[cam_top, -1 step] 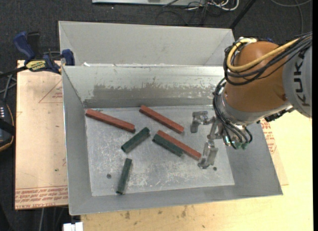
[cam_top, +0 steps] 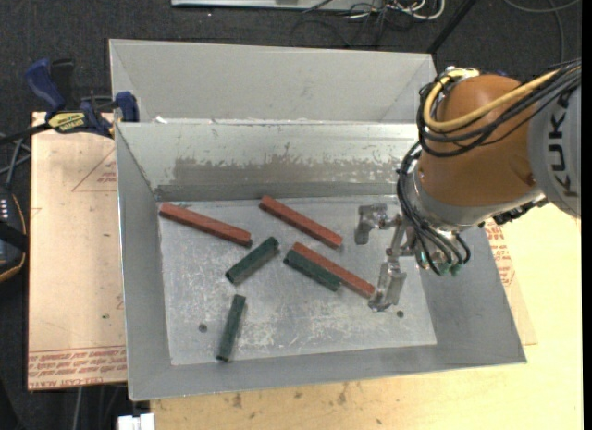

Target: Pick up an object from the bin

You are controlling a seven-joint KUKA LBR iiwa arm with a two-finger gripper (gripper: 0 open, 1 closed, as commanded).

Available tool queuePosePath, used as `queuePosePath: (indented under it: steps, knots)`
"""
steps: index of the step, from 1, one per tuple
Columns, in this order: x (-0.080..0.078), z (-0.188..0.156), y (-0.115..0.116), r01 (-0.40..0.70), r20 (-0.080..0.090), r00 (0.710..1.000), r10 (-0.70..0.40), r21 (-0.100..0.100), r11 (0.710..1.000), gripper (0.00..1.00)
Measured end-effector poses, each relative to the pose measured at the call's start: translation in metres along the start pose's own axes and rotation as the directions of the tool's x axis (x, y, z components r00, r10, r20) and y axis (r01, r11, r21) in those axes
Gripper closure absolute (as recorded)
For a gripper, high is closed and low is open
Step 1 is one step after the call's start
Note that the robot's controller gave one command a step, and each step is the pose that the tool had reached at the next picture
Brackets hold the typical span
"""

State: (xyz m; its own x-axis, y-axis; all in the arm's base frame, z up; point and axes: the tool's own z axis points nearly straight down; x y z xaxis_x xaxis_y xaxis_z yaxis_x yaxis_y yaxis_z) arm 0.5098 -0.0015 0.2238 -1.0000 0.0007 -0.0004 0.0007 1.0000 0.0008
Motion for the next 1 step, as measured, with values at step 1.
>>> queuePosePath:
  steps: [1]
  knots:
    - [-0.0259, 0.0525, -0.0103, 0.018, 0.008, 1.000, -0.018, 0.000, 1.000, 0.00]
